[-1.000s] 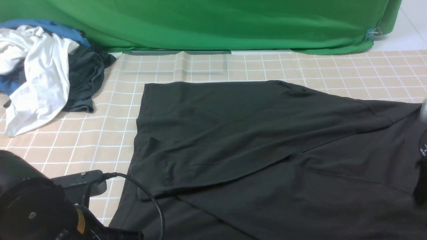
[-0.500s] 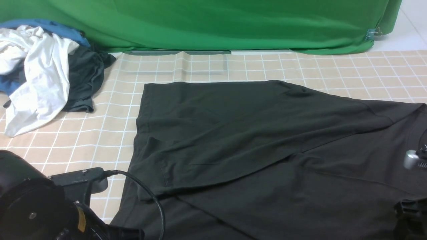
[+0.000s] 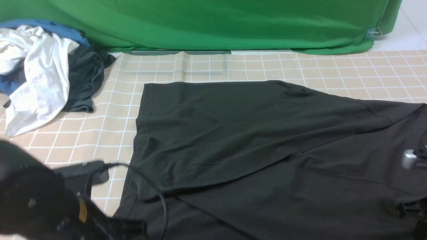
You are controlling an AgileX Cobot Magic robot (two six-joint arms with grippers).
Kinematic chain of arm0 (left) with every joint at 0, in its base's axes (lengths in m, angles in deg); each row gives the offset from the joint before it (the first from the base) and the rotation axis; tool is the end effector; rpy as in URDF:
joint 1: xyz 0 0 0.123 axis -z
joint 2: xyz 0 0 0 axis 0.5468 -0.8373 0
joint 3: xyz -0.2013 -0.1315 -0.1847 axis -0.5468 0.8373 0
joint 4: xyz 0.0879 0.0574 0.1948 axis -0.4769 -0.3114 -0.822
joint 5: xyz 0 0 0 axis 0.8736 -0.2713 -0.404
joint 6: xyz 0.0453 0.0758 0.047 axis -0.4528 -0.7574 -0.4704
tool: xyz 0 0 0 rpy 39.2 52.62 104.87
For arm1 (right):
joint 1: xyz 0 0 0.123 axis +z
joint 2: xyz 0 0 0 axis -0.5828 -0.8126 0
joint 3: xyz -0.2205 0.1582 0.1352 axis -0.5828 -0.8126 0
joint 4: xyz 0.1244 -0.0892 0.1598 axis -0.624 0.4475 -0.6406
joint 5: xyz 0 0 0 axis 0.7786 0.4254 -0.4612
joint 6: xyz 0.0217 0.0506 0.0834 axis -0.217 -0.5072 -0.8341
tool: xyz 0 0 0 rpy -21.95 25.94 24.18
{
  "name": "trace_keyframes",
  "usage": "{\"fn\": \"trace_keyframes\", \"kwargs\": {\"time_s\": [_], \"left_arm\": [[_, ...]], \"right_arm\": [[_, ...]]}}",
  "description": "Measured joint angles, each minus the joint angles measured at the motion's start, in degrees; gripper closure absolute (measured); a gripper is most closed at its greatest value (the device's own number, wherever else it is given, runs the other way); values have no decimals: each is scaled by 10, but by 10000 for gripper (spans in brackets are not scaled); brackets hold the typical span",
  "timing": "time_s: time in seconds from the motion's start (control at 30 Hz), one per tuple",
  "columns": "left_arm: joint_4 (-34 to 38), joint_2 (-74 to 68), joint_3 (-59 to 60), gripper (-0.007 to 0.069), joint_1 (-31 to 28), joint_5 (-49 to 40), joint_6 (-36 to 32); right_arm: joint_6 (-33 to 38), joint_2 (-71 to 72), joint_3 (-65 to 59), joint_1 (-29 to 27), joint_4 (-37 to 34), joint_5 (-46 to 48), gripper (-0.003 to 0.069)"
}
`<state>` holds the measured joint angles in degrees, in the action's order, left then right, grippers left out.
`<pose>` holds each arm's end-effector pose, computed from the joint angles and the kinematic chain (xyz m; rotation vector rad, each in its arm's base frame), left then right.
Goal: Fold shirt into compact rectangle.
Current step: 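Fold the black garment in half by bringing its near edge over to the far edge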
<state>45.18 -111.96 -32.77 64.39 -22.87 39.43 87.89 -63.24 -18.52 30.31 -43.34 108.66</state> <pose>0.1259 -0.0764 0.2500 -0.2520 2.9829 -0.1573 0.1842 -0.0093 0.1981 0.2040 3.0727 0.1195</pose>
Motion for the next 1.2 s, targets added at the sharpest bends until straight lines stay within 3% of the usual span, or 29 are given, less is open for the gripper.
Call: {"fn": "trace_keyframes", "kwargs": {"time_s": [0.13, 0.43, 0.67, 0.97, 1.07, 1.2], "left_arm": [[-5, -1, -46, 594, -11, -15, 7], [11, -81, -198, 594, -143, -19, -54], [39, -231, -367, 594, -212, -17, -90], [47, -427, -556, 594, -223, -31, -111], [47, -484, -612, 594, -228, -46, -104], [46, -534, -664, 594, -234, -66, -98]], "right_arm": [[0, 35, 21, 0, 1, 32, 608], [2, 41, 142, 0, 3, 94, 610], [6, -76, 307, 0, 3, 111, 610], [6, -273, 522, 0, 2, 122, 603], [6, -328, 580, 0, 3, 123, 563], [1, -378, 649, 0, 16, 144, 408]]}}
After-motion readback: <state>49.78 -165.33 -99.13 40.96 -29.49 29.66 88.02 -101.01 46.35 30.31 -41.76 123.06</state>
